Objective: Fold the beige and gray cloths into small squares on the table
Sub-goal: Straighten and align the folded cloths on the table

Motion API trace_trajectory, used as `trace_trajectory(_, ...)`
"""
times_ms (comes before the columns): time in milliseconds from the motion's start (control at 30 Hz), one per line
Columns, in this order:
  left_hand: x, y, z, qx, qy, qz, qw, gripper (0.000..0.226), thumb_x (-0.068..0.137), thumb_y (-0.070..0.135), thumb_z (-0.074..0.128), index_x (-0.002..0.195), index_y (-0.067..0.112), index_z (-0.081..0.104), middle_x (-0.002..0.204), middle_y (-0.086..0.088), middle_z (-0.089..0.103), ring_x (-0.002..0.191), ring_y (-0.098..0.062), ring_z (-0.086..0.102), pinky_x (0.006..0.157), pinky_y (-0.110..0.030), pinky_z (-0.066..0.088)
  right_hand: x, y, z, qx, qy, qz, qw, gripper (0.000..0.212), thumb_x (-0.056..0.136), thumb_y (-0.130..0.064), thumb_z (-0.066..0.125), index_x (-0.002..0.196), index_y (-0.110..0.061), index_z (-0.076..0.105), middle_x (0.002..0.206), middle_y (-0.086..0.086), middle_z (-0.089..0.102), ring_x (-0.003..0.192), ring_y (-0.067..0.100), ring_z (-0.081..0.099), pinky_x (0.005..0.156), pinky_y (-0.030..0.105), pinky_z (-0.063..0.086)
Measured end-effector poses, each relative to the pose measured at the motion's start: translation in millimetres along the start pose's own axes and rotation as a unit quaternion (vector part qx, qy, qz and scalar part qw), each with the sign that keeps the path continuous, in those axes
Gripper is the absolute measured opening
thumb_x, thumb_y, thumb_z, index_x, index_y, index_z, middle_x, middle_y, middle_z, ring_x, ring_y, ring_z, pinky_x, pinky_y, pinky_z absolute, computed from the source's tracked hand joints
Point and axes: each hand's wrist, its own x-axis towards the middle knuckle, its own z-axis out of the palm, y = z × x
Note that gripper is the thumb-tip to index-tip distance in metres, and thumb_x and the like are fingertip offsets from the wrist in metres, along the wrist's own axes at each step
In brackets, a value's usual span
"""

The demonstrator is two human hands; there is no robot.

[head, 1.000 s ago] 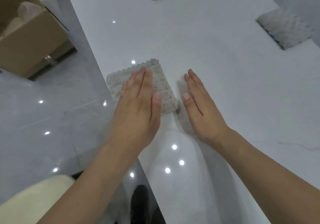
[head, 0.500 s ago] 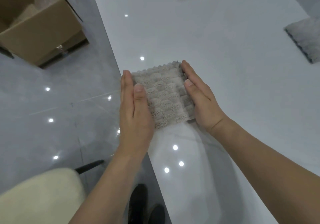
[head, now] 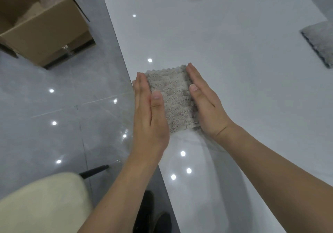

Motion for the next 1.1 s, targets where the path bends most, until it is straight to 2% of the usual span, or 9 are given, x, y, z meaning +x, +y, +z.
trace_trajectory(100,4.5,-10.7,-4.5,0.138,0.008,0.013,0.99,0.058,0.106,0.039,0.023,0.158,0.021,0.005,0.165,0.011,0.0,0.149,0.002,-0.007,0.122,-0.029,-0.005,1.4,3.1,-1.4,-0.176,-0.033,-0.049,0.983,0.056,0.103,-0.034,0.027,0.153,-0.01,0.022,0.162,-0.002,0.012,0.147,0.0,0.007,0.12,0.022,0.007)
trace_trajectory(200,11.2,-27.4,-13.8,0.267,0.018,0.005,0.964,0.062,0.102,0.038,0.017,0.157,0.015,0.005,0.166,0.0,0.002,0.152,-0.012,-0.006,0.122,-0.038,-0.01,3.1,13.3,-4.2,-0.378,-0.046,-0.102,0.919,0.06,0.102,-0.037,0.02,0.153,-0.005,0.016,0.163,0.008,0.009,0.15,0.013,0.004,0.122,0.033,0.006)
trace_trajectory(267,10.7,-30.4,-19.5,0.289,0.009,-0.019,0.957,0.065,0.1,0.041,0.014,0.157,0.012,0.005,0.166,-0.003,0.004,0.152,-0.016,-0.004,0.123,-0.04,-0.009,3.5,16.6,-4.5,-0.42,-0.035,-0.1,0.901,0.062,0.101,-0.038,0.016,0.154,-0.006,0.014,0.162,0.01,0.01,0.15,0.016,0.006,0.122,0.036,0.004)
trace_trajectory(367,12.0,-26.2,-28.0,0.351,0.006,-0.004,0.936,0.066,0.099,0.039,0.014,0.157,0.007,0.007,0.166,-0.008,0.004,0.152,-0.021,-0.002,0.123,-0.042,-0.008,3.9,17.7,-2.2,-0.445,-0.023,-0.093,0.891,0.061,0.101,-0.037,0.016,0.154,-0.008,0.013,0.162,0.008,0.01,0.15,0.017,0.008,0.122,0.035,0.002)
trace_trajectory(433,22.6,-17.8,-34.1,0.417,-0.007,0.084,0.905,0.064,0.099,0.032,0.02,0.157,0.006,0.011,0.165,-0.01,0.006,0.153,-0.025,0.0,0.122,-0.042,-0.007,4.1,17.3,-1.3,-0.455,-0.018,-0.093,0.886,0.06,0.101,-0.036,0.017,0.154,-0.009,0.015,0.162,0.008,0.012,0.149,0.018,0.01,0.122,0.034,0.003)
trace_trajectory(500,44.8,-6.1,-34.7,0.446,-0.068,0.171,0.876,0.062,0.098,0.028,0.023,0.155,0.006,0.019,0.164,-0.011,0.013,0.152,-0.028,0.006,0.122,-0.044,-0.002,4.0,16.6,-0.9,-0.462,-0.016,-0.091,0.882,0.06,0.101,-0.036,0.017,0.154,-0.008,0.016,0.162,0.009,0.013,0.149,0.019,0.011,0.122,0.035,0.004)
trace_trajectory(567,72.9,4.9,-27.3,0.452,-0.112,0.213,0.859,0.061,0.097,0.029,0.022,0.152,0.003,0.029,0.162,-0.013,0.022,0.151,-0.031,0.013,0.122,-0.046,0.004,3.6,16.6,0.1,-0.468,-0.018,-0.091,0.879,0.06,0.101,-0.036,0.016,0.154,-0.007,0.018,0.162,0.009,0.014,0.149,0.019,0.011,0.122,0.037,0.005)
trace_trajectory(733,114.8,1.2,-9.9,0.492,-0.184,0.217,0.823,0.067,0.1,0.042,0.016,0.152,0.002,0.029,0.161,-0.014,0.024,0.151,-0.03,0.014,0.123,-0.045,0.008,2.8,14.5,0.5,-0.468,-0.014,-0.088,0.879,0.059,0.101,-0.034,0.017,0.153,-0.006,0.018,0.161,0.011,0.015,0.149,0.019,0.012,0.122,0.037,0.007)
trace_trajectory(1100,117.6,-6.2,-8.3,0.5,-0.183,0.206,0.821,0.063,0.102,0.041,0.016,0.155,0.008,0.023,0.164,-0.007,0.018,0.152,-0.022,0.008,0.124,-0.04,0.004,2.9,14.0,1.0,-0.465,0.01,-0.072,0.883,0.057,0.102,-0.032,0.018,0.153,-0.007,0.019,0.161,0.008,0.019,0.149,0.018,0.014,0.122,0.036,0.009)
